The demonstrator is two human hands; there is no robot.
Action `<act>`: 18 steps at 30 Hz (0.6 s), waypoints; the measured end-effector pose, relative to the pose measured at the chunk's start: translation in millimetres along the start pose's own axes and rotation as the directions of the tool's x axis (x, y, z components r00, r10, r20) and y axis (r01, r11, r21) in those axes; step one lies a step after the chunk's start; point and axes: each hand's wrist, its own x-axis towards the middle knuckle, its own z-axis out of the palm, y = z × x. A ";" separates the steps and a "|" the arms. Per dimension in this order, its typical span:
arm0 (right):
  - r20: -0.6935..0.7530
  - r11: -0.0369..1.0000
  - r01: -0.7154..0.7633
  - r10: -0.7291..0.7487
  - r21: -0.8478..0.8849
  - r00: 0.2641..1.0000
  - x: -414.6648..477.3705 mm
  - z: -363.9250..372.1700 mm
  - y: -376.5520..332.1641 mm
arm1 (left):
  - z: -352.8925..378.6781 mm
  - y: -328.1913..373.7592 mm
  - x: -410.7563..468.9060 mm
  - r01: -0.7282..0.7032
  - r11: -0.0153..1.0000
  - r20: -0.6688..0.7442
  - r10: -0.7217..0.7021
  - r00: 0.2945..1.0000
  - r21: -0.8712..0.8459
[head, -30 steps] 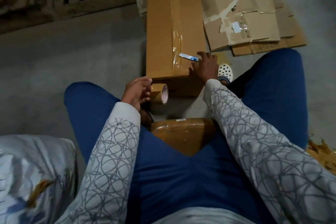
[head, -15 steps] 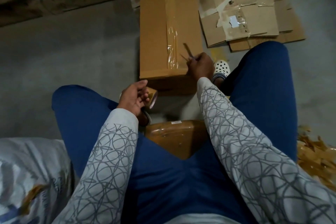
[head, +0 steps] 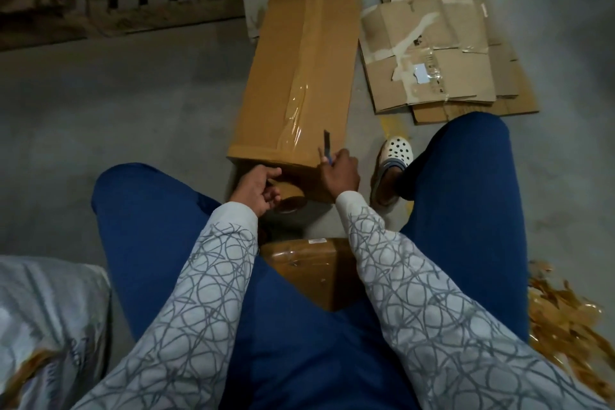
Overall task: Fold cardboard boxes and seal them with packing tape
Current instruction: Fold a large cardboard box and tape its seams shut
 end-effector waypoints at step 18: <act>0.297 0.812 0.583 -0.560 0.014 0.773 -8.3 69.0 -53.2 | -23.6 -2.9 34.5 -0.206 0.836 -0.252 0.373 0.893 0.508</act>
